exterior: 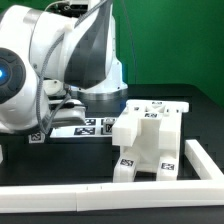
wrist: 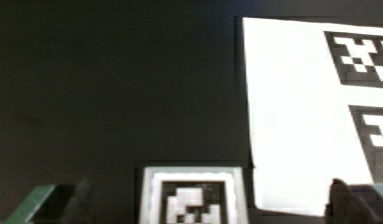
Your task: Assemble chair
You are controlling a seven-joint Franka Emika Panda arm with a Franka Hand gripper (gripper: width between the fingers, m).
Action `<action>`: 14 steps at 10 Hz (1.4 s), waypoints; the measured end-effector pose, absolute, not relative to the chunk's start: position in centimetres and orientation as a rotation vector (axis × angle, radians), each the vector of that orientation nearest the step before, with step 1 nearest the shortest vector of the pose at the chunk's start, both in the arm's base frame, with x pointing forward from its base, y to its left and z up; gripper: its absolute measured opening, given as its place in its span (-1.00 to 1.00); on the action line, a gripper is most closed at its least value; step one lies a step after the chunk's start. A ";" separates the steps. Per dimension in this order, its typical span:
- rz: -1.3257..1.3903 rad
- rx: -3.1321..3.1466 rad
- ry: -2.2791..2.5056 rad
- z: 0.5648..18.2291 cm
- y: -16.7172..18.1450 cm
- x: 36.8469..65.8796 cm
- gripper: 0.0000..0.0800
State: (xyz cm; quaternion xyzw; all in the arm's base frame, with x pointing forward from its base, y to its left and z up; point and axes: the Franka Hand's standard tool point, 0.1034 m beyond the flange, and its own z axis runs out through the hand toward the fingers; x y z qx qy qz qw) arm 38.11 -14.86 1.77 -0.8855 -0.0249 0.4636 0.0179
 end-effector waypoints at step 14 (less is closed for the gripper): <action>1.481 -2.725 -0.064 6.2 -13.2 40.4 -0.33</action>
Offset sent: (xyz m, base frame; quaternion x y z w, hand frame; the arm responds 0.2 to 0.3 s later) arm -0.0035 -0.0133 -0.0242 0.0376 -0.0921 0.0427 0.9941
